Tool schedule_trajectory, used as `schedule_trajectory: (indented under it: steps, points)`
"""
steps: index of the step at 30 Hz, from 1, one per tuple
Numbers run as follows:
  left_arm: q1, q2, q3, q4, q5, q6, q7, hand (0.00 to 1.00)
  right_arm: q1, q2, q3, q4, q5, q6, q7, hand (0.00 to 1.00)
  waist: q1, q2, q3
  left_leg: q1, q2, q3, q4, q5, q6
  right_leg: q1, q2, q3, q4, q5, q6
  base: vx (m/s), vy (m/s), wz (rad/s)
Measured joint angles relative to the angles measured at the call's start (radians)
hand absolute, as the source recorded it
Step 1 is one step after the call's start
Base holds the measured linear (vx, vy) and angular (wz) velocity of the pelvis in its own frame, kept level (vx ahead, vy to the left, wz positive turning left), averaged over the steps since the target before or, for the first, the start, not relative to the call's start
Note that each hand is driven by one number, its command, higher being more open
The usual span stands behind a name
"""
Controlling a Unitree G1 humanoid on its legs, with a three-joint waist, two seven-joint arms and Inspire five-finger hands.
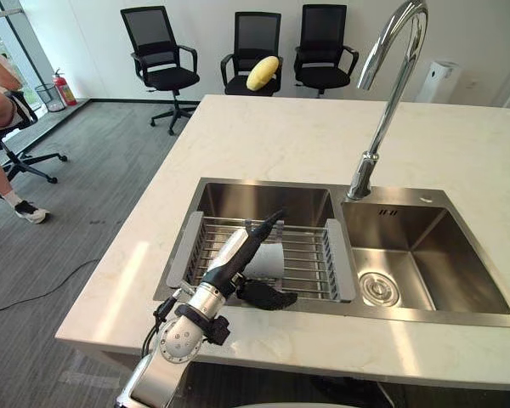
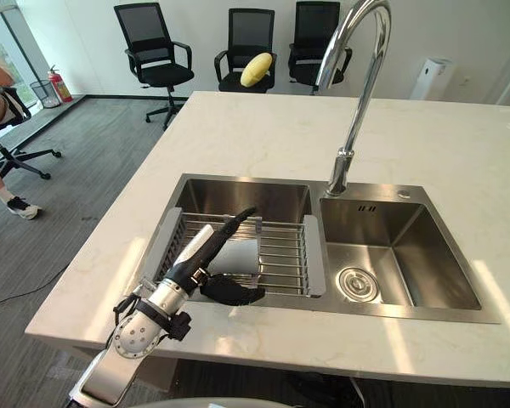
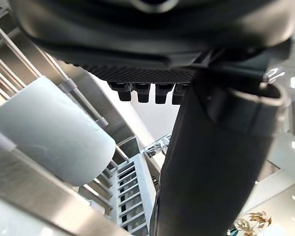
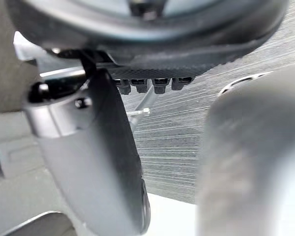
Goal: Walk over to the sink, pick up the cup, carry it to the dishwasher, place the cup inside the dishwasher, then close the dishwasher door
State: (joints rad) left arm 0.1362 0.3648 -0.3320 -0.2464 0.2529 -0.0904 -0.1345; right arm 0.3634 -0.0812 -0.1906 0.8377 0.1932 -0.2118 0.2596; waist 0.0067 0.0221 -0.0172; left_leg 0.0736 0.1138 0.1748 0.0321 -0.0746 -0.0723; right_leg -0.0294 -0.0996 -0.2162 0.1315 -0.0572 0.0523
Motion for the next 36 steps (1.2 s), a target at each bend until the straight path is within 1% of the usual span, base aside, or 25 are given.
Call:
schedule_trajectory:
  steps: [3,6,8,11,14,19,22,26,30,33,36]
  points:
    - [-0.045,0.038,-0.001,0.063,-0.001,0.026,0.000,1.00,-0.002,-0.001,-0.002,0.001,0.000,0.007,0.007,1.00,-0.008,0.000,0.000,0.002,0.000,-0.001,-0.024,0.019,-0.001,0.000,0.005,-0.001,-0.018,0.017,0.000,-0.06,-0.016,-0.01]
    - [-0.080,0.076,-0.001,0.094,-0.007,0.034,-0.003,1.00,-0.006,-0.002,-0.008,0.013,0.000,0.010,0.016,1.00,-0.018,0.001,0.001,0.007,0.001,-0.002,-0.045,0.034,-0.003,-0.001,0.010,-0.003,-0.029,0.027,-0.004,-0.01,-0.007,0.00]
    - [-0.096,0.093,-0.001,0.095,-0.023,0.034,-0.006,1.00,-0.010,0.000,-0.022,0.026,0.000,0.013,0.019,1.00,-0.022,0.002,0.001,0.008,0.001,-0.002,-0.052,0.039,-0.004,-0.001,0.011,-0.003,-0.033,0.034,0.003,0.00,0.000,0.00]
    - [-0.137,0.122,0.000,0.096,-0.039,0.035,-0.019,1.00,-0.015,0.000,-0.040,0.041,0.000,0.016,0.023,1.00,-0.023,0.005,0.003,0.016,0.000,-0.002,-0.065,0.042,-0.004,0.001,0.013,-0.003,-0.035,0.036,0.004,0.04,-0.004,-0.02]
    - [-0.184,0.137,0.015,0.096,-0.039,0.054,-0.024,1.00,-0.019,-0.001,-0.050,0.051,0.000,0.016,0.029,1.00,-0.024,0.006,0.003,0.015,-0.002,-0.001,-0.065,0.042,-0.004,0.001,0.012,0.002,-0.033,0.035,0.005,0.02,0.004,0.00]
    - [-0.259,0.173,0.060,0.095,-0.131,0.055,-0.036,1.00,-0.042,-0.001,-0.062,0.067,-0.001,0.016,0.036,1.00,-0.024,0.010,0.005,0.016,-0.004,0.001,-0.063,0.041,-0.003,-0.002,0.011,0.014,-0.024,0.031,0.006,0.00,0.000,0.00]
    - [-0.277,0.185,0.091,0.093,-0.144,0.056,-0.057,1.00,-0.041,-0.002,-0.066,0.067,-0.001,0.017,0.045,1.00,-0.024,0.011,0.006,0.017,-0.003,0.001,-0.062,0.041,-0.003,-0.009,0.011,0.018,-0.011,0.023,0.005,0.00,0.000,0.00]
    - [-0.306,0.222,0.092,0.094,-0.144,0.064,-0.098,1.00,-0.038,-0.008,-0.068,0.067,-0.003,0.018,0.048,1.00,-0.024,0.011,0.006,0.017,-0.003,0.001,-0.063,0.041,-0.003,-0.020,0.010,0.024,0.014,0.010,0.006,0.00,0.000,0.00]
    - [-0.327,0.228,0.091,0.099,-0.144,0.076,-0.114,1.00,-0.039,-0.012,-0.068,0.068,-0.003,0.028,0.048,1.00,-0.027,0.011,0.006,0.017,-0.002,-0.001,-0.064,0.041,-0.003,-0.027,0.010,0.029,0.029,0.000,0.004,0.00,0.000,0.00]
    - [-0.351,0.257,0.084,0.150,-0.144,0.079,-0.118,1.00,-0.046,-0.016,-0.067,0.072,-0.003,0.034,0.048,1.00,-0.035,0.011,0.006,0.020,-0.002,-0.001,-0.068,0.042,-0.004,-0.026,0.011,0.027,0.028,0.000,0.002,0.00,0.000,0.00]
    - [-0.362,0.291,0.082,0.215,-0.143,0.100,-0.134,1.00,-0.048,-0.022,-0.067,0.073,-0.003,0.034,0.048,1.00,-0.047,0.011,0.006,0.024,-0.004,-0.001,-0.073,0.042,-0.004,-0.024,0.010,0.027,0.026,0.000,0.002,0.00,0.000,0.00]
